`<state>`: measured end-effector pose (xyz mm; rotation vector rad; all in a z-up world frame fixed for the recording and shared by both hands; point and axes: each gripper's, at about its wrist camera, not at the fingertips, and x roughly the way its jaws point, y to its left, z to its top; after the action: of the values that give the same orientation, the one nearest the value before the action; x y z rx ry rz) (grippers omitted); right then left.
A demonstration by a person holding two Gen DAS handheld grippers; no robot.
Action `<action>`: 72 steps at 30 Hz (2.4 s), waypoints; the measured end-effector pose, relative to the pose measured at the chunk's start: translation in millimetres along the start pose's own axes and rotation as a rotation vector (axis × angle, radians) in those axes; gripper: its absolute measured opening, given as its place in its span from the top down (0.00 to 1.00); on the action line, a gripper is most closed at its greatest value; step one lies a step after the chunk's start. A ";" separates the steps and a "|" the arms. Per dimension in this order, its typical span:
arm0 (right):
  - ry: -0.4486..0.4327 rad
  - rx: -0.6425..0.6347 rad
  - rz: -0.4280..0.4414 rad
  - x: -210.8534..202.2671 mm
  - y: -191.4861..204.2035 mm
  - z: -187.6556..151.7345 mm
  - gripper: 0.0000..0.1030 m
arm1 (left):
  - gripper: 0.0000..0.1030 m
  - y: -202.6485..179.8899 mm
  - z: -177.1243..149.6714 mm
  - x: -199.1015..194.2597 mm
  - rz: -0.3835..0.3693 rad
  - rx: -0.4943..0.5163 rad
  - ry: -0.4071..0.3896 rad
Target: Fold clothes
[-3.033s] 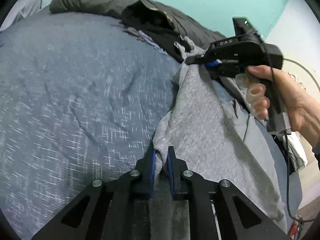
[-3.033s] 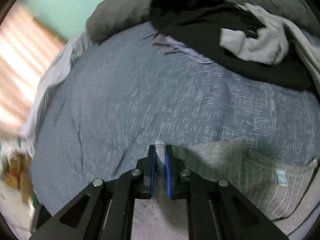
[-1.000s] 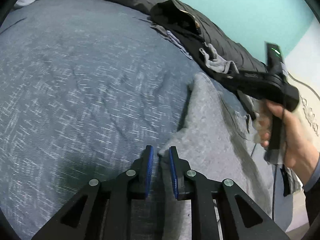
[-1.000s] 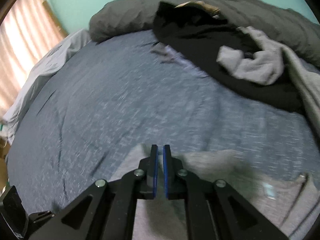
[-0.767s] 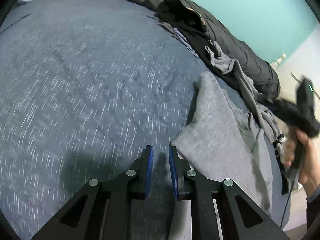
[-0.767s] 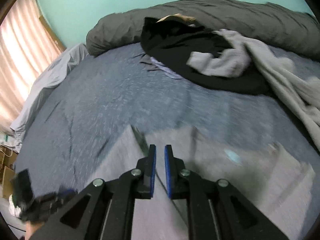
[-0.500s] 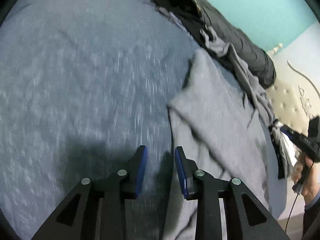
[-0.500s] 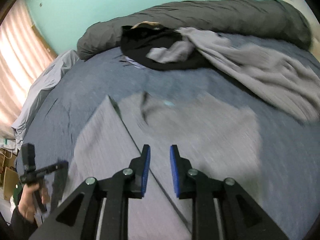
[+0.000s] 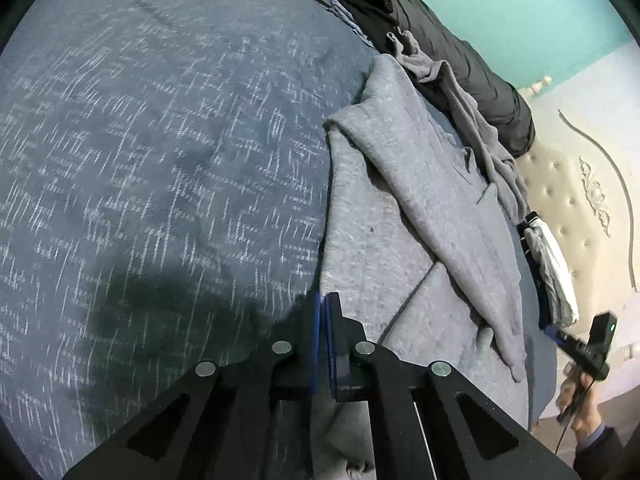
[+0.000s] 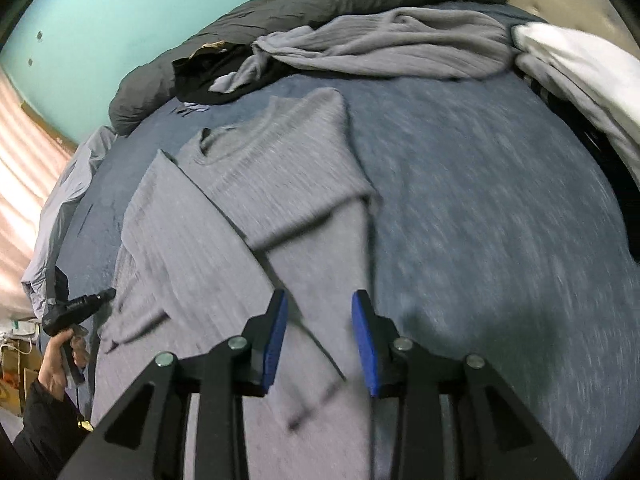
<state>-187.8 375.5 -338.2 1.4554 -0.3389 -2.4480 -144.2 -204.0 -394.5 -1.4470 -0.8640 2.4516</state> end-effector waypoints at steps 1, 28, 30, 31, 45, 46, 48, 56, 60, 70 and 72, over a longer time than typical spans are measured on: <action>-0.002 0.011 -0.002 -4.4 -4.7 -6.7 0.68 | 0.97 -0.8 -1.6 -3.4 0.002 0.002 -0.003; 0.128 0.097 0.049 -47.9 -18.7 -130.1 0.53 | 0.54 -21.3 -145.5 -92.8 0.146 0.099 0.234; 0.142 0.105 0.041 -47.7 -20.6 -137.2 0.53 | 0.54 -23.8 -152.6 -92.7 0.146 0.100 0.250; 0.149 0.110 0.038 -48.1 -21.7 -141.3 0.53 | 0.54 -24.7 -156.0 -93.1 0.142 0.098 0.255; 0.191 0.125 0.071 -53.3 -20.8 -172.5 0.53 | 0.54 -27.1 -187.6 -91.6 0.142 0.095 0.288; 0.192 0.121 0.073 -53.3 -19.3 -173.1 0.53 | 0.54 -26.9 -188.5 -91.1 0.140 0.092 0.287; 0.202 0.116 0.069 -51.2 -16.2 -174.3 0.53 | 0.55 -27.0 -189.6 -91.7 0.140 0.095 0.281; 0.234 0.102 0.071 -45.5 -13.3 -180.6 0.70 | 0.83 -29.1 -193.2 -98.9 0.130 0.117 0.281; 0.233 0.111 0.072 -46.7 -16.6 -180.1 0.79 | 0.83 -28.3 -193.1 -107.9 0.111 0.124 0.289; 0.241 0.155 0.094 -44.8 -22.1 -181.6 0.76 | 0.60 -29.7 -197.5 -97.6 0.119 0.132 0.319; 0.238 0.131 0.088 -46.1 -18.4 -181.6 0.79 | 0.81 -34.0 -196.2 -100.8 0.128 0.164 0.308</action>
<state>-8.6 397.8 -391.5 1.7256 -0.5081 -2.1898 68.6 -140.8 -371.4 -1.8006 -0.5095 2.2344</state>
